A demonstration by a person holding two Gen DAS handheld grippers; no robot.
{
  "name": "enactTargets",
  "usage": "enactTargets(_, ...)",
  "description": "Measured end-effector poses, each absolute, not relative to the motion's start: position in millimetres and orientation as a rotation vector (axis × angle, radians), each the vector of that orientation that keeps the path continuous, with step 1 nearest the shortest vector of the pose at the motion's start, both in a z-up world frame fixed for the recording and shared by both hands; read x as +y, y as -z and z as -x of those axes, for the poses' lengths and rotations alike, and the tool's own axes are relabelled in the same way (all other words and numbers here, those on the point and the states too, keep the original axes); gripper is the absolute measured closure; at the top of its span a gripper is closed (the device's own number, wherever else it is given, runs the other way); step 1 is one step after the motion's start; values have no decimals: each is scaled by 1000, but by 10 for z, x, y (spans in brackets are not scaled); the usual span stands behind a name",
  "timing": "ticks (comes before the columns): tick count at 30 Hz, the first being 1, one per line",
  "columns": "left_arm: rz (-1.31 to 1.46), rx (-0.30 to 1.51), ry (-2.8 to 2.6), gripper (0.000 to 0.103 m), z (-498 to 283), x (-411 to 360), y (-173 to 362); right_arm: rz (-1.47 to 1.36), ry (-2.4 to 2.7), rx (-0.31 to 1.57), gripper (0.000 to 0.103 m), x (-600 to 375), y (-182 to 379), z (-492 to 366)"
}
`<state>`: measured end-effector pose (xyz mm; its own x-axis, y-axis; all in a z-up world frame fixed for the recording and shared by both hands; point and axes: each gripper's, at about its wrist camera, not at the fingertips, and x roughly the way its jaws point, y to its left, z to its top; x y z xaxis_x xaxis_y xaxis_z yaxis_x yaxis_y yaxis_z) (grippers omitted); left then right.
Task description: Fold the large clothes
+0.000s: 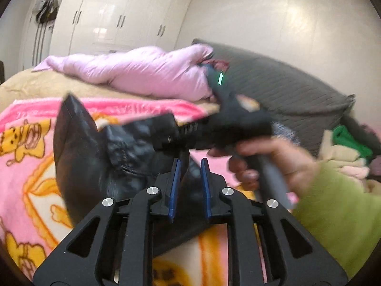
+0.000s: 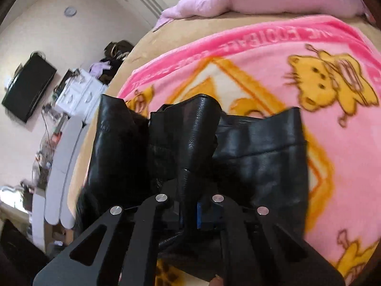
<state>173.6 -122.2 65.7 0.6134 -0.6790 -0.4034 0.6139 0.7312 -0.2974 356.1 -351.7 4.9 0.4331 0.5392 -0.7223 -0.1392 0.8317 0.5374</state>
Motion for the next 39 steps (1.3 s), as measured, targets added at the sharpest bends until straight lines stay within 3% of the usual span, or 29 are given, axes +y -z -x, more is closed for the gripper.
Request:
enactTargets(5,176,396,549,74,-1630,-566,-892,-492,-424,1019,97,-3940,90,-3443)
enactTargets(9,294,602,299,73,-2391,-60,-351,-491,-404,1037,96,-4073,241,-3416)
enactTargets(11,318,733,293,79,-2789,-44,27,-453,-363,1072,84,-4023,305,-3442)
enactTargets(12,317,806,316,81,-2947,-135,221,-414,-319,1104,73,-3978,324,-3474)
enactTargets(13,321,838,367,90,-3017,-237,336,-386,-287,1116,58,-3963,314,-3496)
enactTargets(15,240,821,379,100,-2931,-408,371,-338,-230,1085,56,-3957,136,-3505)
enactTargets(18,178,777,420,103,-2820,-559,298,-304,-201,914,56,-3923,-424,-3464)
enactTargets(19,190,776,435,103,-2798,-552,296,-309,-254,886,51,-3801,-596,-3499)
enactTargets(20,202,773,445,103,-2772,-533,313,-314,-301,898,39,-3670,-668,-3555)
enactTargets(22,196,771,443,103,-2798,-524,328,-305,-389,982,29,-3284,-671,-3748)
enactTargets(24,197,770,447,103,-2813,-529,310,-286,-394,1061,29,-2992,-548,-3939)
enactTargets(26,198,772,454,103,-2832,-575,295,-302,-360,1170,35,-2741,-304,-4101)
enactTargets(27,198,772,459,103,-2829,-575,280,-318,-349,1199,51,-2665,-220,-4124)
enactTargets(28,197,771,464,103,-2817,-570,263,-315,-388,1200,88,-2550,-191,-4111)
enactTargets(32,267,726,508,102,-2709,-380,95,-159,-506,985,96,-2300,-610,-3635)
enactTargets(35,321,684,510,85,-2590,-241,-123,-114,-514,809,97,-2554,-877,-3147)
enactTargets(39,330,736,606,85,-2625,-484,-240,-160,-423,666,97,-3224,-774,-2636)
